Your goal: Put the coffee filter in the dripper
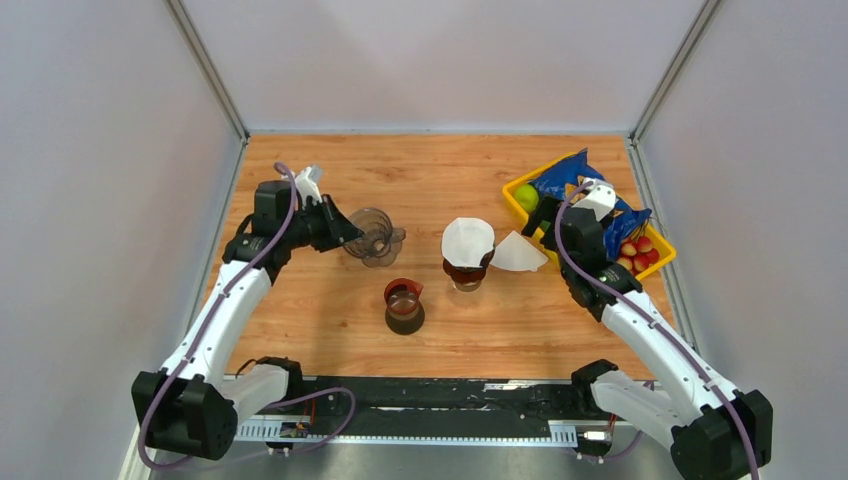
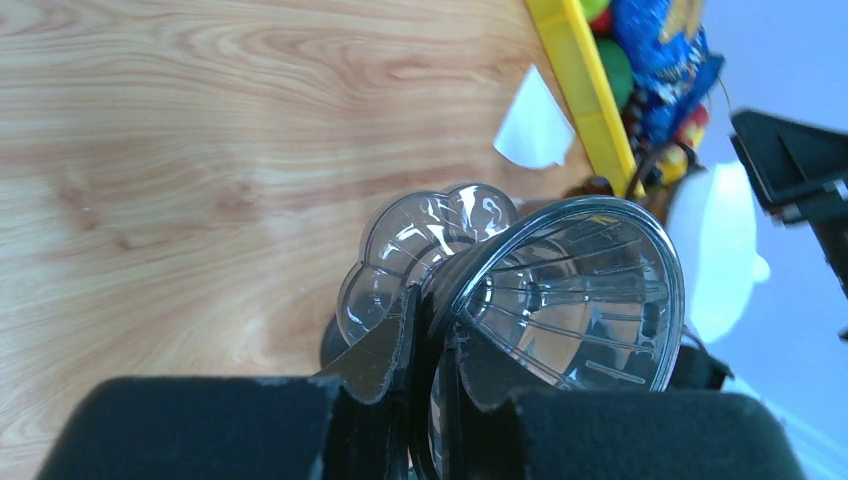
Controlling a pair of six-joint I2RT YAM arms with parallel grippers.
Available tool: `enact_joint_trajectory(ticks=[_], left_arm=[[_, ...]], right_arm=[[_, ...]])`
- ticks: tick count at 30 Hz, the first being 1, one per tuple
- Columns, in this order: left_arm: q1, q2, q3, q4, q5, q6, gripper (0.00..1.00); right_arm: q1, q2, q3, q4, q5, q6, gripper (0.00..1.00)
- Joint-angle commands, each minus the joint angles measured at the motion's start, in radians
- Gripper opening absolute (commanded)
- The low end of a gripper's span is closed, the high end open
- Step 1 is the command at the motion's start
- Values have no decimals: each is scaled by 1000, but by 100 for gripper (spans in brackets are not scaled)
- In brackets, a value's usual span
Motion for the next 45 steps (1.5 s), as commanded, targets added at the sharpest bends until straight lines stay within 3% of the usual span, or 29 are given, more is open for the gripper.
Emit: enact_joint_trajectory(ticks=[1,14,31,45], left_arm=[[-60,-30,90,-99,108,90,3],[-206,-19,126,-223,161,193,5],[-303,76,128,-237,31,257,5],[-331,77,138,-241,1,266,26]], right_arm=[[0,-15,-8,38,31,-17,100],[0,-19,-7,38,33,-23,100],[0,-29,-15,38,32,-22,100],[-1,-25,-16,38,36,-25,100]])
